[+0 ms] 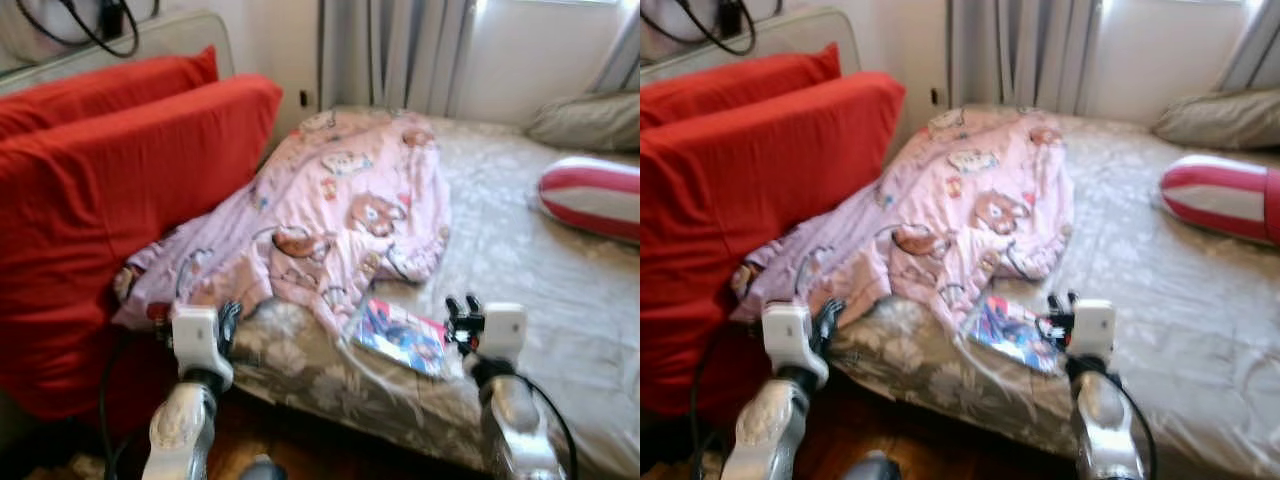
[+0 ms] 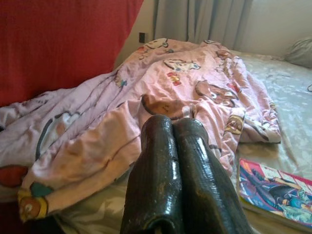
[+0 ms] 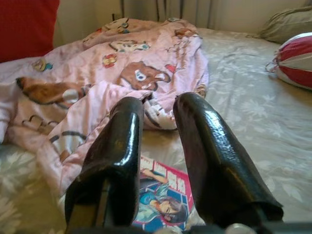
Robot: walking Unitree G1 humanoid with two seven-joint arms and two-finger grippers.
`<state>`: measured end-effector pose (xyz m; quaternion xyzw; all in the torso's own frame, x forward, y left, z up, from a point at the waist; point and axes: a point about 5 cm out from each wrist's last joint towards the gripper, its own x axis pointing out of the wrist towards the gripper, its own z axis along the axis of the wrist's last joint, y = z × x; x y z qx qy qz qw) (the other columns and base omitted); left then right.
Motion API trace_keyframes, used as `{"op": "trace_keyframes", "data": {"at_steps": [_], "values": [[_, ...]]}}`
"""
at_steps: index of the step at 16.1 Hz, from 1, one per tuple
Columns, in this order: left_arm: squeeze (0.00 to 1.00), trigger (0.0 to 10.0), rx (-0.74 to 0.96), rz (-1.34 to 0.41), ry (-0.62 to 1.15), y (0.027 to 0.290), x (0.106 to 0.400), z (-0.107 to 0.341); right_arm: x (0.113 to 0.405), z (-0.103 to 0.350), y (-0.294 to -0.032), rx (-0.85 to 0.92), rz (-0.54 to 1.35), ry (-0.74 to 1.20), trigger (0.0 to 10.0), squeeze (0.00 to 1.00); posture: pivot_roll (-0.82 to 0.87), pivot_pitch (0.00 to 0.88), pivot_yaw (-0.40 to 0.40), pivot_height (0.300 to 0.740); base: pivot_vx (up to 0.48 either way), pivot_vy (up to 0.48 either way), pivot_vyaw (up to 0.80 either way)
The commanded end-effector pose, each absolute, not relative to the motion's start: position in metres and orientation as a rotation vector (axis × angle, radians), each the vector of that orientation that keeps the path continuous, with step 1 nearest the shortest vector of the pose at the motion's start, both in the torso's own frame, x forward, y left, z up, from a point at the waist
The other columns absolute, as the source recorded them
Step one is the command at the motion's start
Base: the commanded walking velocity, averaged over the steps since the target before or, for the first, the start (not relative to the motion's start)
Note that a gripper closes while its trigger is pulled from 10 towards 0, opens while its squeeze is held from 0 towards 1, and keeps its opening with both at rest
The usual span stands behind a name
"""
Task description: Clean up the room
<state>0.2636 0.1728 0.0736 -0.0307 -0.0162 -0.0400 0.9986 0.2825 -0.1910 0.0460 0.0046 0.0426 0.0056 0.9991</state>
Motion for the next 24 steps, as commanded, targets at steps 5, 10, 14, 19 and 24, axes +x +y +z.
{"op": "trace_keyframes", "data": {"at_steps": [5, 10, 14, 19, 24], "values": [[0.00, 10.0, -0.066, -0.089, -0.038, 0.173, 0.266, 0.078, 0.286, 0.049, -0.184, 0.002, 0.038, 0.094, 10.0, 0.00, 0.02, 0.000, 0.001, 0.631, 0.000, 0.000, 0.00], [0.00, 10.0, -0.067, -0.093, -0.031, 0.173, 0.265, 0.078, 0.283, 0.049, -0.182, 0.011, 0.049, 0.084, 10.0, 0.00, 0.02, 0.000, 0.002, 0.631, 0.000, 0.000, 0.00], [0.00, 10.0, -0.068, -0.108, -0.022, 0.171, 0.265, 0.077, 0.283, 0.049, -0.178, 0.010, 0.074, 0.090, 10.0, 0.00, 0.02, 0.000, 0.002, 0.631, 0.061, 0.000, 0.00], [0.00, 10.0, -0.069, -0.115, -0.024, 0.170, 0.265, 0.077, 0.281, 0.047, -0.176, 0.006, 0.087, 0.100, 10.0, 0.00, 0.02, 0.000, 0.002, 0.631, 0.281, 0.000, 0.00], [0.00, 10.0, -0.074, -0.121, -0.020, 0.169, 0.265, 0.077, 0.281, 0.045, -0.175, 0.014, 0.104, 0.114, 10.0, 0.00, 0.02, 0.000, 0.003, 0.631, 0.340, 0.000, 0.00]]}}
